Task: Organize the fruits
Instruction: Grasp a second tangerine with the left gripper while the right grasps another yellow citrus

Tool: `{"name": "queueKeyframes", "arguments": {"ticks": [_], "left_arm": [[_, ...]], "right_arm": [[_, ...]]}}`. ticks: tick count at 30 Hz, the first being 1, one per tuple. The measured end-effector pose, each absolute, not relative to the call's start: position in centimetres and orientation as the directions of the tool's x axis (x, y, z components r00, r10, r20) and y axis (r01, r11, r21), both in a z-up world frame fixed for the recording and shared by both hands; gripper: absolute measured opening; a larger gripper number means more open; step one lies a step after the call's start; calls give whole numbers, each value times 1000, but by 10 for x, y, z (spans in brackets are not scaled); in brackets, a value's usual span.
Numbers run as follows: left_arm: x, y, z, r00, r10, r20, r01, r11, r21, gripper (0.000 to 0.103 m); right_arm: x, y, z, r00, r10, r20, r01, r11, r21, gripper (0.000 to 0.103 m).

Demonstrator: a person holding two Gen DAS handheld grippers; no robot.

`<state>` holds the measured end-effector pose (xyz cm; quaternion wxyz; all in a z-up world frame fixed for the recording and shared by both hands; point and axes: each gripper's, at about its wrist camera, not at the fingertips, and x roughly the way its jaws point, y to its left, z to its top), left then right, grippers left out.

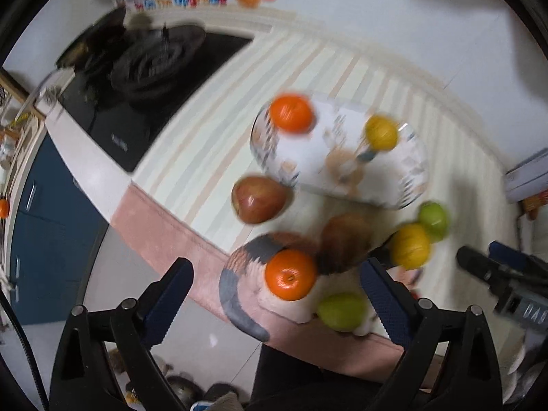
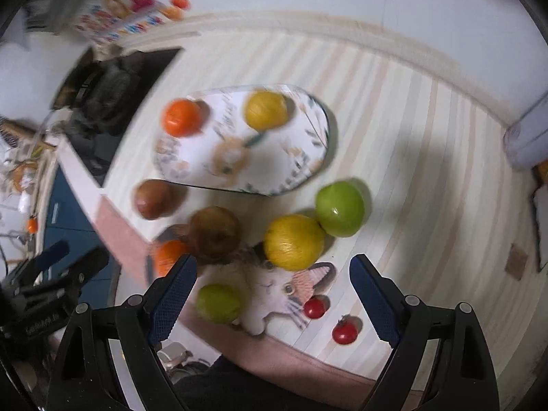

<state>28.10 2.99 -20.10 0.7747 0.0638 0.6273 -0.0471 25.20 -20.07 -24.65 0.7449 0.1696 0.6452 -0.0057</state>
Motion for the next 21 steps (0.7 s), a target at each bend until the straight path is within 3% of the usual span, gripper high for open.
{"name": "queueKeyframes", "arguments": {"ticks": [10,13,16,17,21], "left_arm": [[288,33,-303,6,30,-1000,164,986,31,99],[291,31,-315,-11,-6,-1000,168,986,-8,98],[290,27,-319,-24,-68,-997,185,980,-72,75],[290,26,-320,-36,-93,-995,184,978,-98,61],[285,18,-317,-25,-71,-997,210,975,-74,60]], "right_arm": [[274,-196,-337,25,220,-975,277,936,218,79],[278,-194,-346,16,219,-976,269,939,216,67],[279,-191,-347,27,203,-979,248,947,203,67],[280,-191,-347,28,203,-979,248,947,203,67],[278,-191,-345,28,208,-978,243,947,208,67]]}}
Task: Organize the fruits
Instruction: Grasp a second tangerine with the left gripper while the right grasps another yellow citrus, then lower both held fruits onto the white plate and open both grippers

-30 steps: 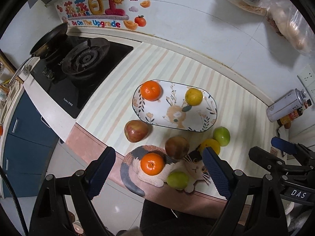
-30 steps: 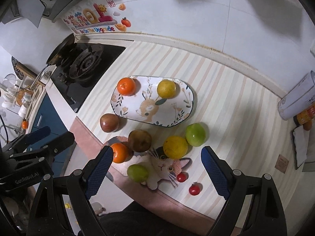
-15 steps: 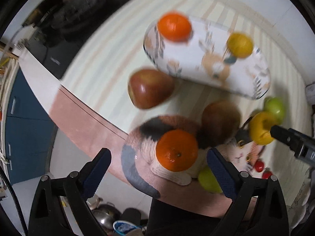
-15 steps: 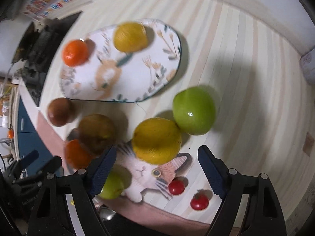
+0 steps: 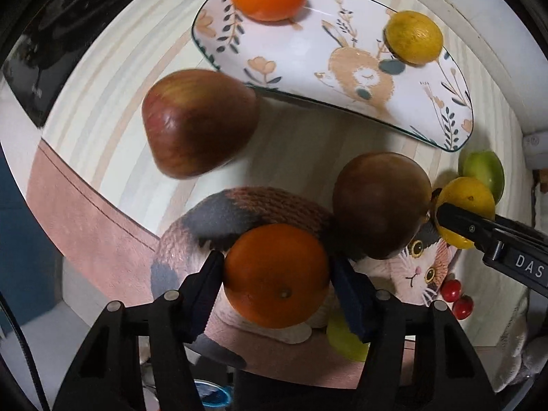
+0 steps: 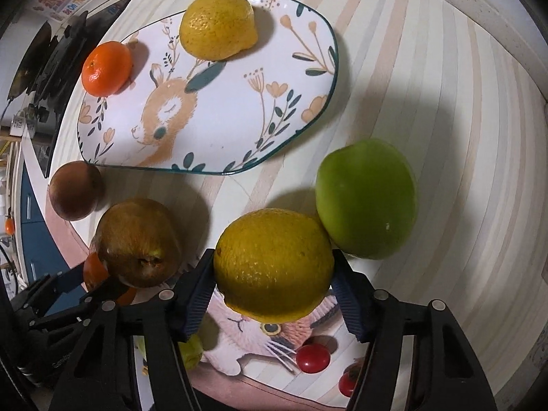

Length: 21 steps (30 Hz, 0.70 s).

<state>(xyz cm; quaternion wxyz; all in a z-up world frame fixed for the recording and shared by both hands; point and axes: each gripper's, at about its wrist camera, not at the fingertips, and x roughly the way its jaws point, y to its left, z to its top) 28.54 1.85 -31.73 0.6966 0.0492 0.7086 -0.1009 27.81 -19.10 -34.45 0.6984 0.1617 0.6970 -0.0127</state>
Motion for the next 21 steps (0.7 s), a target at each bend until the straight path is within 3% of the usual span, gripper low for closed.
{"name": "queueKeyframes", "arguments": {"ticks": [4,11,14,18,21], "left_arm": [[281,17,-305,-6,-58,-998,228,972,-58,60],[314,16,-222,92,-185,-978,231,960,-160,60],[348,13,-201,149,-188,-971,242,959,-149,60],[395,20,-215,180,-109,-978,229,971,-67,60],[425,29,-250,91,-108,-990,176,980,-91,60]], "right_arm": [[275,-194,-321,80,241,-967,244,936,253,67],[294,-198,-260,211,289,-934,228,914,335,67],[318,-188,-258,229,303,-925,221,910,352,67],[349,-167,-280,209,326,-922,209,906,368,67],[371,-145,-302,177,333,-926,195,910,365,67]]}}
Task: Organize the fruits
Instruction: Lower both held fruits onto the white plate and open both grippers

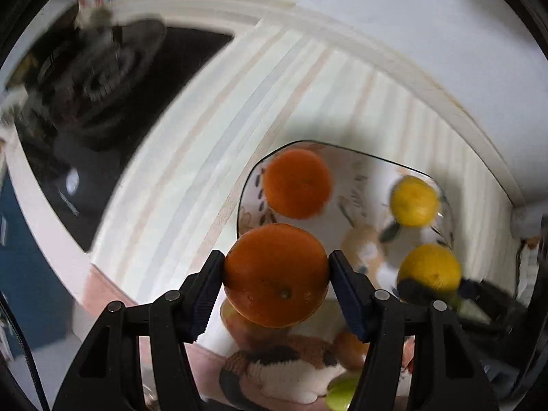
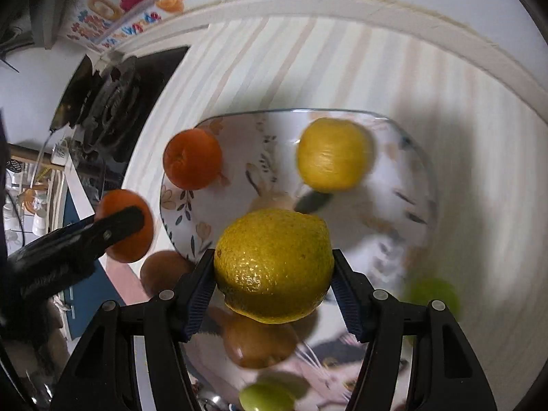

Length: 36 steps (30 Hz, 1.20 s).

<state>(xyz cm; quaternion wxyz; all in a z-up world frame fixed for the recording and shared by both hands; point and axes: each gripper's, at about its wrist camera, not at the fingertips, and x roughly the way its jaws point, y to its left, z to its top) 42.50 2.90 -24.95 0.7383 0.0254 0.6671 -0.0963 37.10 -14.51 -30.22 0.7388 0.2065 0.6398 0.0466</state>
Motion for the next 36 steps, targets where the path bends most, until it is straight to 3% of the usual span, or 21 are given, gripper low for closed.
{"name": "queueKeyframes", "arguments": {"ticks": [7,17,19,21,23,24,29,36], "left_arm": [[442,36,-283,-16,-160,-987,118,980,-161,60],[450,27,-293,-38,-153,-987,116,981,-157,61],[453,26,-295,-39,-151,-988,116,981,-154,61],[453,26,-294,-25,-153,-988,110,982,-155,65],[452,24,-289,-5,-140,-990,118,983,-140,83],[451,23,-288,2,-135,-991,120,984,-134,87],[442,25,-281,28,-104,-994,125,987,-100,88],[416,27,-259,100,-41,-994,160,987,-25,88]], "right_arm": [[400,-121,-332,142,325,-935,150,927,345,67],[412,-118,-346,92,356,-930,134,921,366,68],[411,-118,-343,97,357,-929,129,921,368,76],[410,-119,-339,98,348,-933,127,925,358,82],[407,-124,-334,92,335,-938,135,929,345,83],[406,-125,-333,88,323,-942,139,933,333,85],[395,-136,-319,96,240,-966,157,955,252,93],[369,-153,-292,120,150,-981,145,975,167,93]]}}
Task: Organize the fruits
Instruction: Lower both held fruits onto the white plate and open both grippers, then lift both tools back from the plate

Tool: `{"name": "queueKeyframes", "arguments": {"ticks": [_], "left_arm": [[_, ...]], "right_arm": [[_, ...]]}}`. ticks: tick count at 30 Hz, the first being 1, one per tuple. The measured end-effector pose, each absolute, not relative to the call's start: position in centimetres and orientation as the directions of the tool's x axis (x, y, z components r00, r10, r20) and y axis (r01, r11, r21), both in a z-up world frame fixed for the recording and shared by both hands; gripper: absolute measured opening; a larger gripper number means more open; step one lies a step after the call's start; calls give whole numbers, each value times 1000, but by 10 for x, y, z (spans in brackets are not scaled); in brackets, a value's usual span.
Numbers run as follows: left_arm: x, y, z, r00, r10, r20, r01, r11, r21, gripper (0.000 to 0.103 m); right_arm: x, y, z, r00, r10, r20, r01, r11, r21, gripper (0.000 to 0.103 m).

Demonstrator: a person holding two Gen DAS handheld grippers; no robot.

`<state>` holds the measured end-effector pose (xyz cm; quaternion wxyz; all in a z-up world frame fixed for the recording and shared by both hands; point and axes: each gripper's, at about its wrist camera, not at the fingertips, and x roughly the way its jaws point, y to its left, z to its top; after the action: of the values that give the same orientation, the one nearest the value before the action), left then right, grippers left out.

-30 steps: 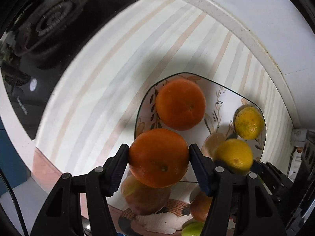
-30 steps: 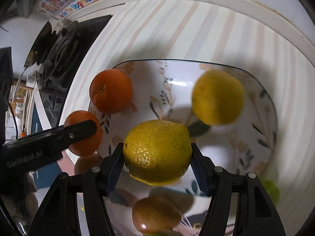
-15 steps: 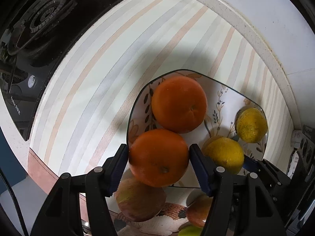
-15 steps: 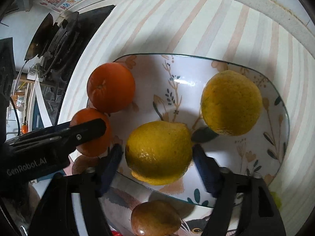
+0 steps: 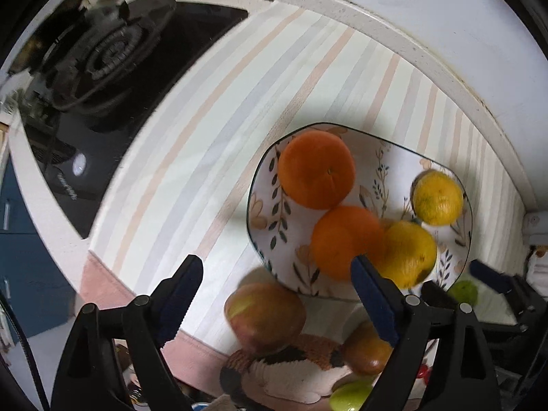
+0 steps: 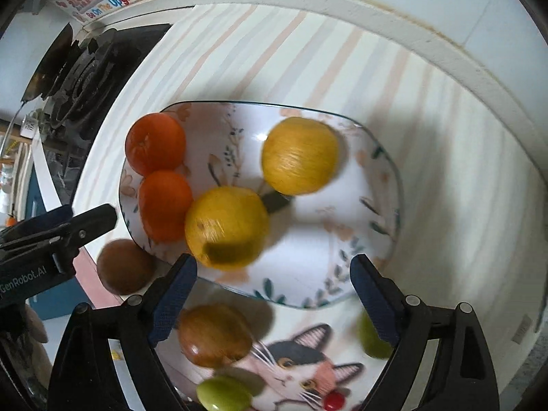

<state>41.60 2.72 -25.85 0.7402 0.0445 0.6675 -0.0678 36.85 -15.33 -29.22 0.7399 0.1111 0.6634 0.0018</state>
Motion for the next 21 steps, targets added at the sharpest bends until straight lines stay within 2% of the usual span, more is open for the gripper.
{"name": "queueKeyframes", "arguments": {"ticks": [9,21], "left_arm": [[372,20,-229,176,-18,-984,179,984,14,88],[306,19,-155,276,-102,-956,173,983,-55,88]], "right_arm": [[325,-170,-254,157,113,-981,135,982,135,93],[260,-175,-176,267,131,-955,82,984,158,93]]}}
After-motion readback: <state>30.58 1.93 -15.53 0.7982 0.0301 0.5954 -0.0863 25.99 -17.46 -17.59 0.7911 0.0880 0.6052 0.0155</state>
